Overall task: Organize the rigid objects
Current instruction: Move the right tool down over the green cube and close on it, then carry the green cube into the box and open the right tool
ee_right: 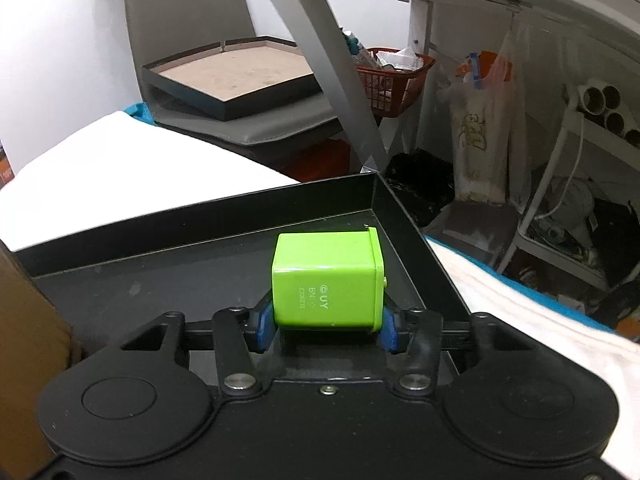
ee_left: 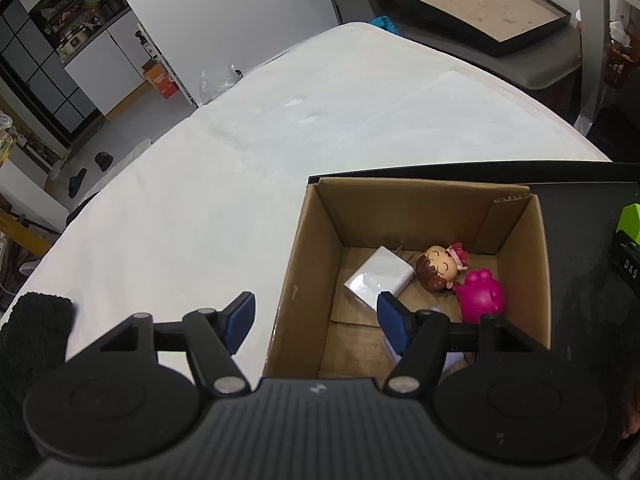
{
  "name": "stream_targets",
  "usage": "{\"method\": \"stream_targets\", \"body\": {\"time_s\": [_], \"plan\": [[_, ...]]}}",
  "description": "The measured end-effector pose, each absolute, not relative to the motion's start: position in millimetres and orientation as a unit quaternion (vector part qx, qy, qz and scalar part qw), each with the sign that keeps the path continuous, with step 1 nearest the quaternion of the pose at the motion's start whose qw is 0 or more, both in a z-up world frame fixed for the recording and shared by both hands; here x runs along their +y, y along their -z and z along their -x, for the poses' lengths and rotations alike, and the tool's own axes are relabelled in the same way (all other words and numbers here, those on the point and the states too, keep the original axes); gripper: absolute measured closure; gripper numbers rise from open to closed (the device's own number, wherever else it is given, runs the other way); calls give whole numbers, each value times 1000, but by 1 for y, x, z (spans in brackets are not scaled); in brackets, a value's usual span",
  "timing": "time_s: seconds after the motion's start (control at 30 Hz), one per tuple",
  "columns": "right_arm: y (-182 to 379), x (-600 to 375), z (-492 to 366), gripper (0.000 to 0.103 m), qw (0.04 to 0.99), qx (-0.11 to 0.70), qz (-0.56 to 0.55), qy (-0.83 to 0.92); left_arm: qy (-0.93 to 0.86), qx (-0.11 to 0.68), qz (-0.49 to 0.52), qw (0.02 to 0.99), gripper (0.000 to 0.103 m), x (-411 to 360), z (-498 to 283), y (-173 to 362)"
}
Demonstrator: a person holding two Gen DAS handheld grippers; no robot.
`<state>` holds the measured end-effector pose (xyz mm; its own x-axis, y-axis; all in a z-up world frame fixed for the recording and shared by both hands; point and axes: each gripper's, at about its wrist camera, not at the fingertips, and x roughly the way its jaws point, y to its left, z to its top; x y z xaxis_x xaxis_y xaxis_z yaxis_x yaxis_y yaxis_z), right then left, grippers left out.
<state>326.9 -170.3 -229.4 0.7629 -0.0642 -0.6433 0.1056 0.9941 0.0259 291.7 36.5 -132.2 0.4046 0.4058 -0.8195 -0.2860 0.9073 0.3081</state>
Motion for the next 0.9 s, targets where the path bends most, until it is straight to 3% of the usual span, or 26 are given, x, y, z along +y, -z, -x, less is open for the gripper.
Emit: {"method": "stream_targets", "body": {"time_s": [0.9], "plan": [[140, -137, -250, 55, 960, 273, 54, -40, -167, 481, 0, 861, 37, 59, -237, 104]]}}
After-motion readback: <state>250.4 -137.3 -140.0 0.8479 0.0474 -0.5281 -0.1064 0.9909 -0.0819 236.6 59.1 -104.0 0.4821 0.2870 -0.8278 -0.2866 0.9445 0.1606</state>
